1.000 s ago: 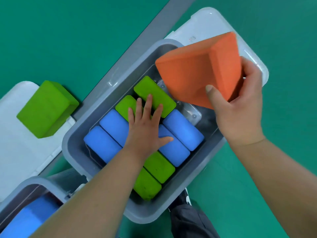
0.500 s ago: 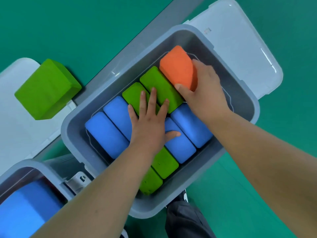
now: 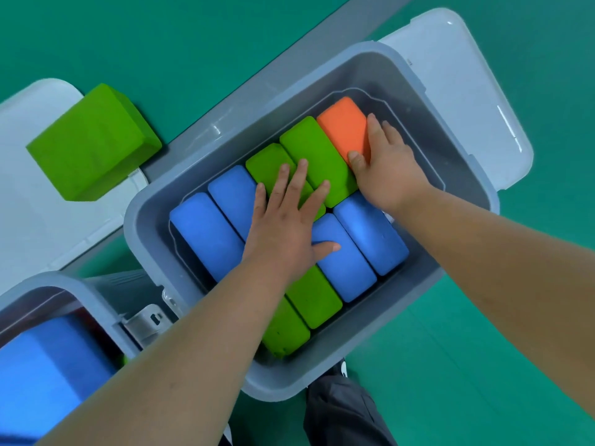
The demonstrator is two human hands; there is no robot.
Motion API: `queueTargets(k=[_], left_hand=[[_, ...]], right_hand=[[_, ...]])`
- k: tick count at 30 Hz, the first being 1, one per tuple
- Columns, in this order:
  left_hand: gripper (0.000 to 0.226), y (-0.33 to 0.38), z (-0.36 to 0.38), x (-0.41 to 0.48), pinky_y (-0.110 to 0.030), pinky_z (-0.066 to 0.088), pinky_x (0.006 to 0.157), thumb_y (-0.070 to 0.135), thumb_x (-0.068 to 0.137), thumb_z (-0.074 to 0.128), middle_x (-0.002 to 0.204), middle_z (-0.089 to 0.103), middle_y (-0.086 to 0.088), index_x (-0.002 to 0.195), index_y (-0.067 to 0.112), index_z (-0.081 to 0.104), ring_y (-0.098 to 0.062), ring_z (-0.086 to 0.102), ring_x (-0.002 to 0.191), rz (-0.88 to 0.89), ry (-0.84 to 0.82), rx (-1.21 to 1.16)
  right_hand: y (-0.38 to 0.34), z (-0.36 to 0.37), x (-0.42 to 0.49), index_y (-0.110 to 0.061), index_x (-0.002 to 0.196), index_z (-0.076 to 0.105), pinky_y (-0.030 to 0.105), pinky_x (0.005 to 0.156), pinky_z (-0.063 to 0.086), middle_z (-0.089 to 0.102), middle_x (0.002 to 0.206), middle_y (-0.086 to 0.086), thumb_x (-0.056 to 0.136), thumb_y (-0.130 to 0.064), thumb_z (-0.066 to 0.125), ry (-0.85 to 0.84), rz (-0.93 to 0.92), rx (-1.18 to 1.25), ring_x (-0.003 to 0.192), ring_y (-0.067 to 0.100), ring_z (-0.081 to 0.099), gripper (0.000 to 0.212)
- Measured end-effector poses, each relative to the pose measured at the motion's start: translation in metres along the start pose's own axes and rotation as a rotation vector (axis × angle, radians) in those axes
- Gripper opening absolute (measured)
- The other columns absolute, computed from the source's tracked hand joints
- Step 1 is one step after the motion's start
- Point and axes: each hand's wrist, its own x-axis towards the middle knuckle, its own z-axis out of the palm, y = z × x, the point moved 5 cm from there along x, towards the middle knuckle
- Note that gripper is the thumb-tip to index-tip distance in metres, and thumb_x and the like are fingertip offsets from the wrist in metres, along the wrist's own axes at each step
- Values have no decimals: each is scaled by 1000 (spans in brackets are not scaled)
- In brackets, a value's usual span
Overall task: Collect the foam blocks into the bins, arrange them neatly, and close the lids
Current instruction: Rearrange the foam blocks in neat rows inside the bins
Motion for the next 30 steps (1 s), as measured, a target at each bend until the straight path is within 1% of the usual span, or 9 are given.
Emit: queueTargets(k=[3, 6, 8, 10, 13, 17, 22, 26, 30], left_hand=[[88, -14, -6, -12, -51, 4, 130, 63, 93, 61, 174, -17, 0, 165, 36, 18, -25, -14, 160, 57, 19, -86], [60, -35, -22, -28, -47, 22, 128, 39, 99, 64, 174, 11, -3, 154, 22, 47, -25, 13, 159, 42, 63, -283], [35, -58, -43, -42, -47, 41, 115, 23, 99, 62, 157, 45, -3, 133, 17, 64, -25, 42, 143, 43, 184, -408], [21, -86, -68, -58, -42, 48, 100, 9, 95, 60, 125, 64, -1, 112, 15, 70, -24, 58, 118, 45, 348, -445], [17, -142, -99, -80, -24, 39, 84, 7, 93, 59, 104, 64, 2, 102, 15, 70, -16, 58, 99, -129, 511, -446], [18, -221, -105, -98, -21, 41, 78, 13, 95, 55, 106, 60, 5, 103, 19, 69, -10, 56, 90, -427, 615, -500], [32, -314, -62, -82, -31, 41, 82, 19, 92, 60, 127, 57, -13, 122, 12, 63, -32, 59, 107, -765, 353, -421], [49, -347, -36, -55, -47, 50, 96, 22, 89, 65, 134, 50, -20, 135, 6, 55, -42, 54, 120, -724, 37, -198], [52, -359, -19, -26, -51, 48, 95, 23, 89, 67, 136, 45, -19, 133, 3, 48, -43, 49, 122, -679, -28, -58]], right_hand=[[-25, -9, -9, -20, 166, 16, 52, 125, 22, 6, 171, 20, 104, -39, 51, 99, -24, 14, 153, 44, 20, 73], [-68, -18, -21, -12, 158, 32, 45, 124, 23, 19, 169, 16, 99, -26, 52, 243, -156, 40, 152, 36, 26, 64], [-103, -16, -30, -10, 152, 41, 43, 118, 31, 30, 162, 14, 98, -24, 51, 307, -239, 77, 143, 35, 38, 57], [-143, -5, -36, -9, 145, 48, 45, 109, 39, 42, 151, 13, 97, -25, 51, 322, -332, 95, 130, 35, 48, 51], [-197, 19, -33, -6, 131, 59, 46, 97, 43, 57, 131, 15, 95, -28, 52, 284, -474, 26, 113, 39, 56, 43], [-254, 53, -19, -10, 129, 60, 46, 98, 41, 59, 126, 12, 98, -35, 50, 149, -589, -131, 115, 37, 53, 41], [-277, 101, -9, -14, 124, 63, 45, 98, 42, 63, 122, 10, 105, -48, 39, -3, -615, -276, 112, 35, 56, 46], [-272, 117, -17, -20, 86, 69, 42, 84, 38, 67, 86, 3, 103, -37, 28, 199, -650, -427, 84, 33, 56, 48], [-271, 121, -12, -25, 87, 72, 43, 85, 39, 68, 86, -3, 103, -36, 28, 257, -626, -428, 85, 30, 56, 49]])
